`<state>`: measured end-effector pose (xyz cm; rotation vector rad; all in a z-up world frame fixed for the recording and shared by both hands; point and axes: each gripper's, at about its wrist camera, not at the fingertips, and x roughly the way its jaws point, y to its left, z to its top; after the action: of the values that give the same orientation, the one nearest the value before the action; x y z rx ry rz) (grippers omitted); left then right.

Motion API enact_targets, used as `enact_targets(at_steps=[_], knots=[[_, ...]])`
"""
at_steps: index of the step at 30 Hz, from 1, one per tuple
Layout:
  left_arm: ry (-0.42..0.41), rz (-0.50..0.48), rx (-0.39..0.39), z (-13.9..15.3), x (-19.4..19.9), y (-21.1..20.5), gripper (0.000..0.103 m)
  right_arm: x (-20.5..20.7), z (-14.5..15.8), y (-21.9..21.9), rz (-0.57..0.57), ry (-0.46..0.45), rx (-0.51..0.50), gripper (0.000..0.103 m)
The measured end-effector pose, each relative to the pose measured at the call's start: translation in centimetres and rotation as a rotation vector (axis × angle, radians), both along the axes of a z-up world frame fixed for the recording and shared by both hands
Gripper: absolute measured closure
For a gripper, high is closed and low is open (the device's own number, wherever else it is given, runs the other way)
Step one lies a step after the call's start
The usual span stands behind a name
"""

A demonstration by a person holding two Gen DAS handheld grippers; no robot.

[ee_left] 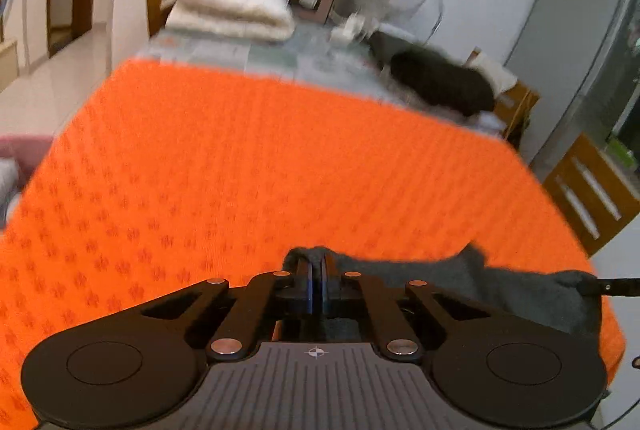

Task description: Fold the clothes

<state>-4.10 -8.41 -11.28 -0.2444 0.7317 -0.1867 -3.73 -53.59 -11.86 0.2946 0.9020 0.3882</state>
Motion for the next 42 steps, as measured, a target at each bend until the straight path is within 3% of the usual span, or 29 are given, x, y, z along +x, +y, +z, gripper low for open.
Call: enact_targets(at_steps=[8,16,20,29,31,33,35,37,42], knots=[[-0.109,-0.084,0.003,6.6,1.4,0.6,0.097,-0.6,6.9,1.4,-0.069,-0.154,-0.088,0.096],[-0.171,-0.085,0.035,8.8,8.3,0.6,0.097,5.3,9.6,0.6,-0.094,-0.242,-0.127,0.096],[-0.153,-0.072,0.040,8.2,13.2,0.5,0.097,10.3,8.8,0.1,-0.090,-0.237,-0.125,0.096],[-0.017,-0.020,0.063,3.4,20.6,-0.4,0.093,20.2,2.5,0.1,-0.044,-0.121,-0.162,0.095],[0.011,0.004,0.088,2.6,21.1,-0.4,0.090,21.3,1.2,0.4,-0.026,-0.098,-0.182,0.094],[0.032,0.021,0.088,2.1,21.3,-0.2,0.066,22.0,-0.1,0.5,-0.020,-0.080,-0.207,0.091],[0.036,0.037,0.078,2.0,20.7,0.5,0.056,22.2,-0.8,0.2,-0.028,-0.063,-0.228,0.088],[0.033,0.036,0.070,2.3,19.8,1.2,0.056,21.9,-0.9,0.1,-0.043,-0.067,-0.263,0.081],[0.045,0.031,0.034,3.2,17.1,3.2,0.055,19.6,1.4,0.6,-0.033,-0.102,-0.282,0.077]])
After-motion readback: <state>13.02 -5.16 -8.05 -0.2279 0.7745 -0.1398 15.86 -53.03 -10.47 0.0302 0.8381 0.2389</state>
